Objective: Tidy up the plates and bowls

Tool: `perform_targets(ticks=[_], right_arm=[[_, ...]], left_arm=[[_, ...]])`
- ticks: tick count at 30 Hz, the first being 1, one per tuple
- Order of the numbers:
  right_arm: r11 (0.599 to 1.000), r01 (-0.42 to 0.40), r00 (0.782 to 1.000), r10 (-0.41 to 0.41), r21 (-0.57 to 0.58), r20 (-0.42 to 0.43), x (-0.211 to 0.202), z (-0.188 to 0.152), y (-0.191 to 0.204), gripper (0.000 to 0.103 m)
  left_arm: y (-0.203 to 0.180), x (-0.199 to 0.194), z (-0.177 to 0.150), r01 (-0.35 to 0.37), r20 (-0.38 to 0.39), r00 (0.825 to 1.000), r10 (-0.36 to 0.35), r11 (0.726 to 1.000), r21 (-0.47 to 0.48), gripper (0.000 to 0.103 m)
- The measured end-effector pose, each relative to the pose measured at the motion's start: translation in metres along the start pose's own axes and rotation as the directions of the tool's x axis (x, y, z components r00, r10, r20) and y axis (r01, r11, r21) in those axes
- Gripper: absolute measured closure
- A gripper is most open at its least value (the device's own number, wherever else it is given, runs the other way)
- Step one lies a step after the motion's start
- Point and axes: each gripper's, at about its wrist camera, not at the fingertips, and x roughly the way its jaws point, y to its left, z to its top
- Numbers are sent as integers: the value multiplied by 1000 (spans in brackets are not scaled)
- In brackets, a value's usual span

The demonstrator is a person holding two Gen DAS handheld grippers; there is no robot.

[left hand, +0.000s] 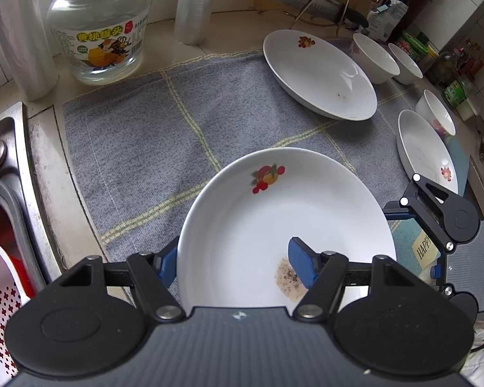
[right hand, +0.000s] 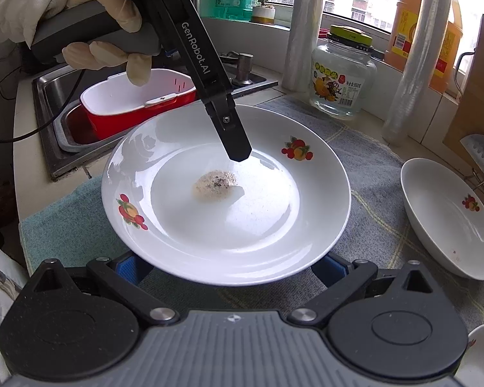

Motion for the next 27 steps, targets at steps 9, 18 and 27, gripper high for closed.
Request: perform_targets(ticks=[9,18,27], right_arm=[[999,32,999,-32,19,-14,19,14,-2,0],[998,43,999,-42,54,-26,35,22,-5,0],[996,57,998,-55,63,-34,38,24,-5,0]], left_arm=[[21,7,13,-2,13,1000,2,1000,16,35],[37,17,20,-5,26,1000,5,1000,15,35],[41,23,21,-3,46,999,2,1000,10,35]])
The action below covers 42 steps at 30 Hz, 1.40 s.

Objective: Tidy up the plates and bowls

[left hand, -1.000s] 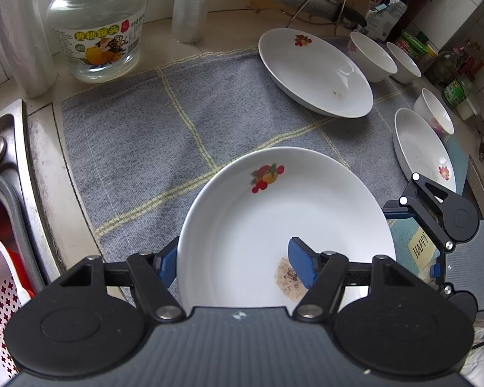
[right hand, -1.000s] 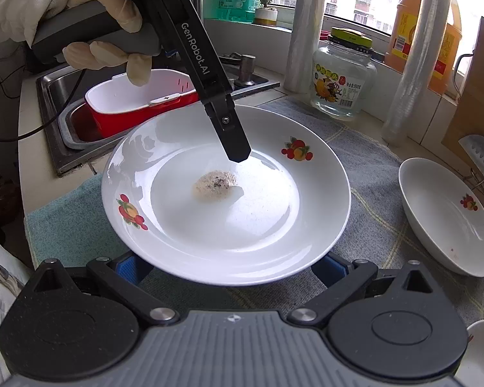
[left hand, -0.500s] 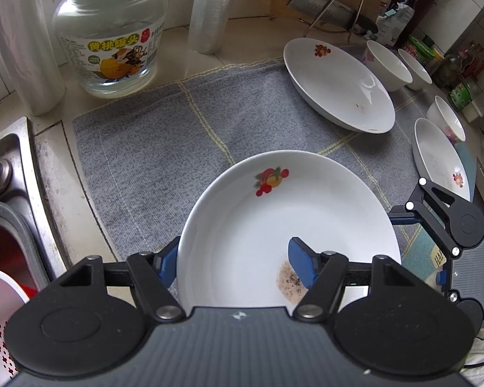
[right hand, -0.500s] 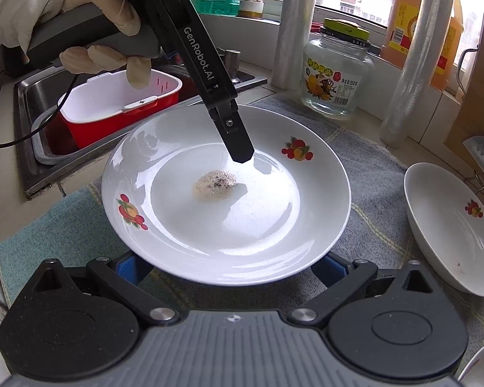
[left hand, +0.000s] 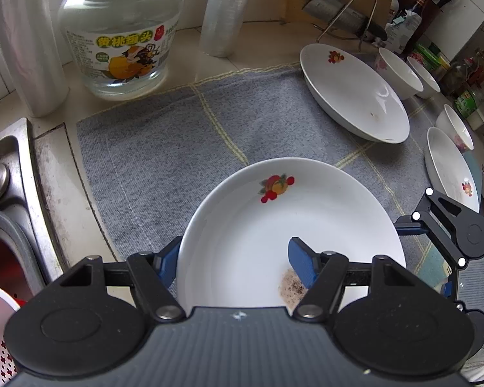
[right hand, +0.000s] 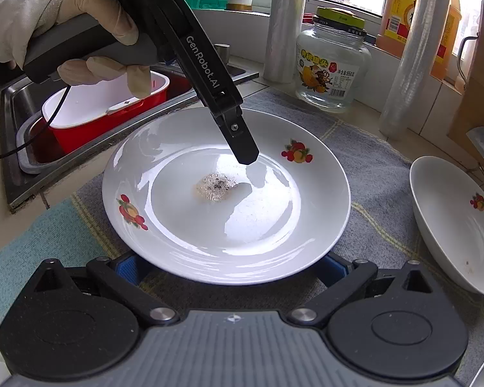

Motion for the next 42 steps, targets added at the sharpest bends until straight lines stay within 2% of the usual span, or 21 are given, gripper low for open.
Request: perform_targets(ticks=[4,6,9,11,16,21,24,29,36,38,42], right_arm=[[1000,8,1000,-8,-7,-5,1,0,3,0],[1000,11,1000,-11,-12,-4,1,0,3,0],[1000,22,1000,-22,-12,-10,-2,-2,4,0],[999,36,999,-36,-15,-18,-7,-3,3,0],[994,113,992,-113,-15,-50,-29,-10,3,0],[987,158,986,-157,28,-47,-52,-16,0,0],[979,192,981,-190,65,-37,-65,-20,-3,0],[955,263,965,-260,140,-39,-87,-29,-11,0],[897,382,924,-372,223,-87,-118,-55,-28,0],[879,408,913,-395,246,-104,-128,-66,-35,0],[874,412,911,-405,256,-85,-149,-84,-52,0]], left_arm=[[0,-3,-5,0,45,999,1,1000,-20,28],[-4,-8,-8,-36,86,996,37,999,-10,21],[-14,-20,-13,-110,147,983,105,994,26,19],[-22,-31,-19,-148,197,971,136,988,46,10],[-52,-60,-39,-209,330,926,181,977,50,2],[-82,-72,-56,-220,404,894,192,975,24,2],[-101,-72,-65,-205,421,890,178,979,18,2],[-132,-64,-76,-164,432,893,126,985,52,2],[-167,-54,-77,-110,456,889,48,988,111,2],[-177,-49,-76,-89,444,896,28,989,119,2],[-198,-34,-74,-68,411,911,17,992,110,2]])
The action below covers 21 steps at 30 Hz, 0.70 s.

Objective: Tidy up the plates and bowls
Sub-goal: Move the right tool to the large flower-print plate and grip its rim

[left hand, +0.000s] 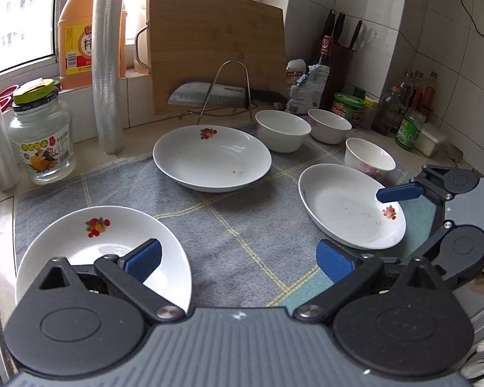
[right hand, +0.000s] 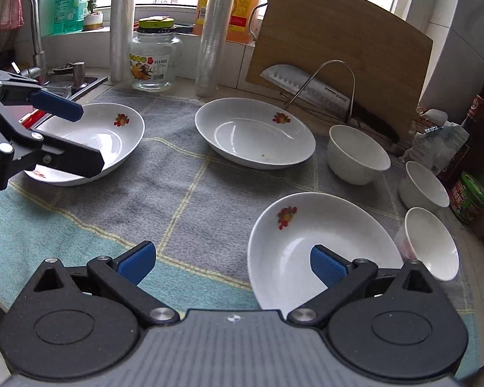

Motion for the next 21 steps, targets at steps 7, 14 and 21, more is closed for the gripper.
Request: perform_targets(ticks=[7,14,21], right_arm=[[1000,-24,1000,25,-1,18,-5,-16,-58,0],[998,-71,997,71,2,4,-1,-38,-117,0],[990,-132,991,132,45,-5,10,-52,-155,0]], left_arm=[[-52,30,2,-43,-47,998,42,999,-9,2],[-98,61,-4,-28,-121,992,30,1000,11,2],[-137,88,-11,-21,-183,982,43,993,119,2]])
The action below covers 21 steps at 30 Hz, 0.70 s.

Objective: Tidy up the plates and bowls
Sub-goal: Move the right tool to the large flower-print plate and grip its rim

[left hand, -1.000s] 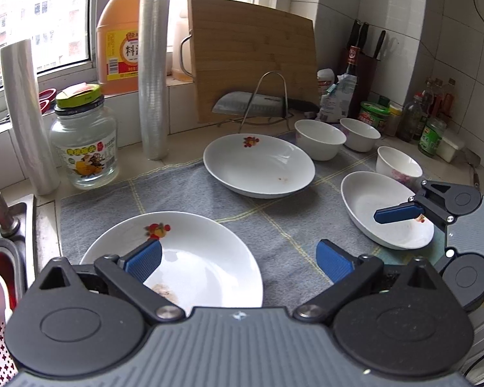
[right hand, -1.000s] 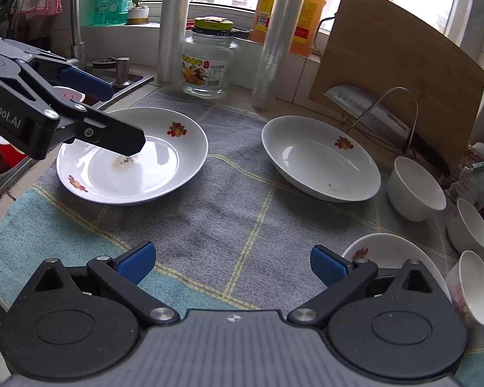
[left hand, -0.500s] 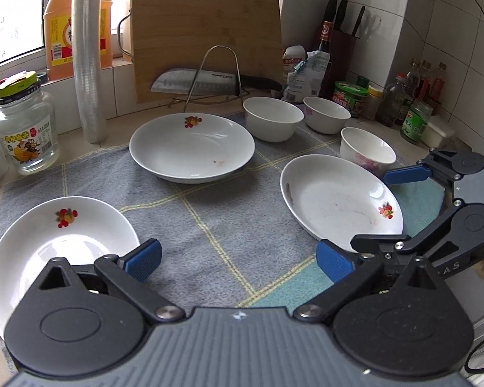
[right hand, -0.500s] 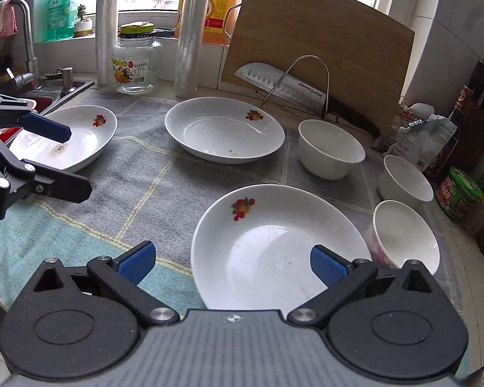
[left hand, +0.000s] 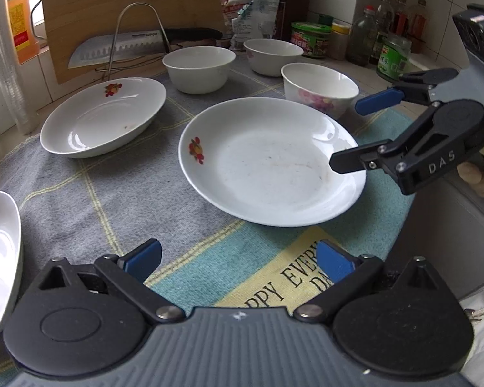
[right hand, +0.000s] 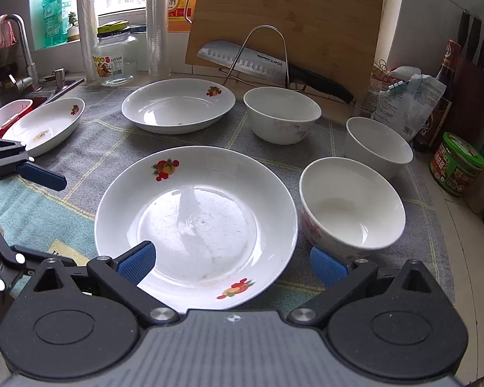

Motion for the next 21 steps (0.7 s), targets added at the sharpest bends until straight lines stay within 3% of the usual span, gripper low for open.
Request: perform_targets(ticks=[8,21], right_arm=[[989,-109,993,112,96,-28,15,-9,-26,0],[967,-222,967,235,127,-99,48,-4,-30,0]], left_arm=[[-17,21,2,-18,-37,999,21,997,75,2],[-14,39,7,13,-59,998,-9,998,66,0]])
